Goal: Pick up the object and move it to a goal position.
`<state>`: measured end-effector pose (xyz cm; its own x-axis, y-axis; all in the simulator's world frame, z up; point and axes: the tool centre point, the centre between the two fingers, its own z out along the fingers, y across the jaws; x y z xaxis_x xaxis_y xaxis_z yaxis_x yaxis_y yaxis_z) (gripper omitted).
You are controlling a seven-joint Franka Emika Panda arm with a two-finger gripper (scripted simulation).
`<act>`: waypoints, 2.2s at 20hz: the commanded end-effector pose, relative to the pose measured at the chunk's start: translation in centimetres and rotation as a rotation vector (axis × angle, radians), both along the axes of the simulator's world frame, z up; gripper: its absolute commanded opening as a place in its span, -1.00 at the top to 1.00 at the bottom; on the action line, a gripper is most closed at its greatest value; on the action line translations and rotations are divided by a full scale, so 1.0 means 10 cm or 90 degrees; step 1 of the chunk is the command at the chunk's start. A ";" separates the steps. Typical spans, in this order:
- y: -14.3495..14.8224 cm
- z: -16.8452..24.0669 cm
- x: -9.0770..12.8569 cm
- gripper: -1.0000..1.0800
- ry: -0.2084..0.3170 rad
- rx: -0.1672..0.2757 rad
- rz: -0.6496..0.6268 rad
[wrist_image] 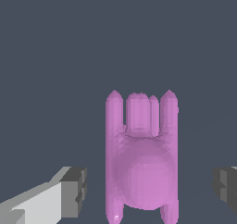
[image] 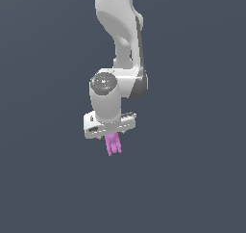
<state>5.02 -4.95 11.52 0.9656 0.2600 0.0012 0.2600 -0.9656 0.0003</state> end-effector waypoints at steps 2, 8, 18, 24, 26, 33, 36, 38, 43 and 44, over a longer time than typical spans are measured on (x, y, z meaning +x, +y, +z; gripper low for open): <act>0.00 -0.19 -0.01 -0.92 0.001 0.000 0.001; 0.00 -0.33 0.00 -0.92 0.001 0.000 0.001; 0.00 -0.33 0.00 1.00 0.001 0.000 0.001; -0.01 -0.30 0.00 1.00 0.001 0.000 0.001; -0.03 -0.27 -0.02 1.00 0.001 0.000 0.001; -0.17 0.02 -0.13 1.00 0.001 0.000 0.001; -0.27 0.22 -0.21 1.00 0.001 0.000 0.001; -0.35 0.38 -0.28 1.00 0.001 0.000 0.001; -0.59 0.88 -0.48 1.00 0.001 0.001 0.001; -0.65 0.99 -0.52 1.00 0.001 0.001 0.001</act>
